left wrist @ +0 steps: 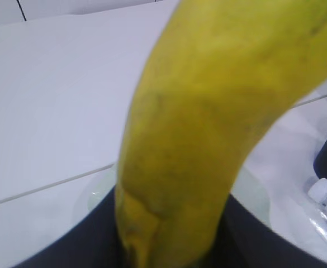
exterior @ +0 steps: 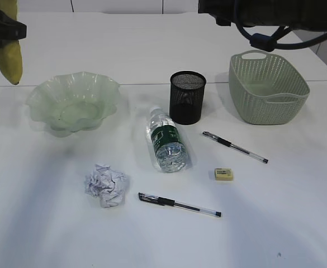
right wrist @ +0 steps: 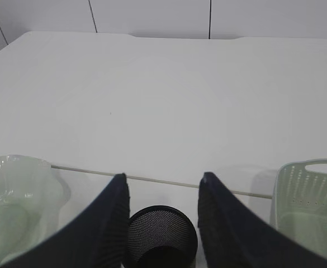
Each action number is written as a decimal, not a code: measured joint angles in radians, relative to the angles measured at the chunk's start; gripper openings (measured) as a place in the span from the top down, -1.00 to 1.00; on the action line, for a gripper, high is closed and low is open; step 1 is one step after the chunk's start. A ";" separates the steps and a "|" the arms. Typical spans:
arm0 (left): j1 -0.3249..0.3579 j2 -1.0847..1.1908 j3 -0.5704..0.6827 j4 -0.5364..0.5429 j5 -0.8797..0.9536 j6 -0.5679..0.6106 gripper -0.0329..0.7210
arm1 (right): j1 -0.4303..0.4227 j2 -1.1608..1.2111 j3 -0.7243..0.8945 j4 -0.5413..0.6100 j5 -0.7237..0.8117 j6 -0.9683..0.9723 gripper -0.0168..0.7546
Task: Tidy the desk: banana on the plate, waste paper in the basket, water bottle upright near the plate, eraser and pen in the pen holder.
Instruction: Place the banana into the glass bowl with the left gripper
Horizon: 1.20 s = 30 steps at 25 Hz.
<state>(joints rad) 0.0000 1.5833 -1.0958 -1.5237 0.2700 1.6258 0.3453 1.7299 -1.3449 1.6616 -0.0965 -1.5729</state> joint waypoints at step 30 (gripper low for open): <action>-0.022 0.240 -0.191 -0.049 -0.016 -0.109 0.19 | 0.000 0.000 0.000 0.000 0.000 -0.039 0.16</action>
<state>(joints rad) -0.0224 1.8236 -1.2871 -1.5725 0.2543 1.5169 0.3453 1.7299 -1.3449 1.6616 -0.0965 -1.6120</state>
